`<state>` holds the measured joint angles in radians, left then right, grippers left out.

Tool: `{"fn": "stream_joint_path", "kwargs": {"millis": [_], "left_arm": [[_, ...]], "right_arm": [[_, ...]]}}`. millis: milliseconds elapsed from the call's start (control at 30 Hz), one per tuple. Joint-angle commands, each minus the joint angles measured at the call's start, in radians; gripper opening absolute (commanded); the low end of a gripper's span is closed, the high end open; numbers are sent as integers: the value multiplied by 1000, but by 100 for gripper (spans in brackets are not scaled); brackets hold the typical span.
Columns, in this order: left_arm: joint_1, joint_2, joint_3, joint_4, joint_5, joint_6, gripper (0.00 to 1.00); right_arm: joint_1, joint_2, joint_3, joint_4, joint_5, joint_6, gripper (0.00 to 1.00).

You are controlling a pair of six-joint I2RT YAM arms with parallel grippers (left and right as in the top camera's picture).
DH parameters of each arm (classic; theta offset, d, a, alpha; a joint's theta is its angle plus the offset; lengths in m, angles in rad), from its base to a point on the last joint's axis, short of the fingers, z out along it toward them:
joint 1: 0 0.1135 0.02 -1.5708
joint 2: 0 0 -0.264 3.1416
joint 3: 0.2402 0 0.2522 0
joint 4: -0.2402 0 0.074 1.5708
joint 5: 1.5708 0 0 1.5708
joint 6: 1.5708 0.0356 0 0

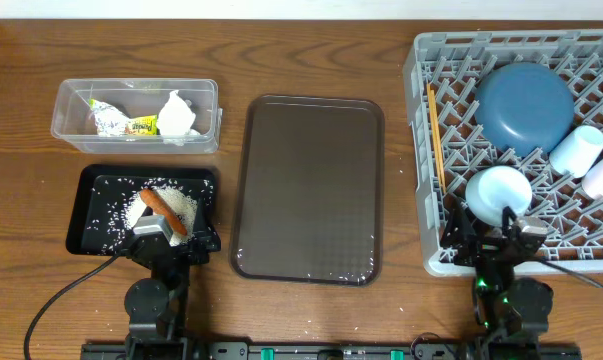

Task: Sort waste into correct bins and load items into the dishwasher rack

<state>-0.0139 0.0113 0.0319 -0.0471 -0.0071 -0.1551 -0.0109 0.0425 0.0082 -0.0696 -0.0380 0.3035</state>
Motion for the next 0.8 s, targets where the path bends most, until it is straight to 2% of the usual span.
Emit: {"fn": "stream_joint_path", "kwargs": {"millis": [0,133,400,567,767], "left_arm": [[4,-6,-28,-23,-19,17,97],[4,-6,-28,-23,-19,16,97],[4,-6,-28,-23,-19,16,97],[4,-6,-28,-23,-19,17,97],[4,-6,-28,-23,-19,16,97]], "right_arm": [[-4,-38,-3,0,-7,-160,99],[-4,-38,-3,-5,7,-216,99],[-4,-38,-3,-5,15,-216,99],[-4,-38,-3,-5,15,-360,99],[-4,-38,-3,-5,7,-379,99]]}}
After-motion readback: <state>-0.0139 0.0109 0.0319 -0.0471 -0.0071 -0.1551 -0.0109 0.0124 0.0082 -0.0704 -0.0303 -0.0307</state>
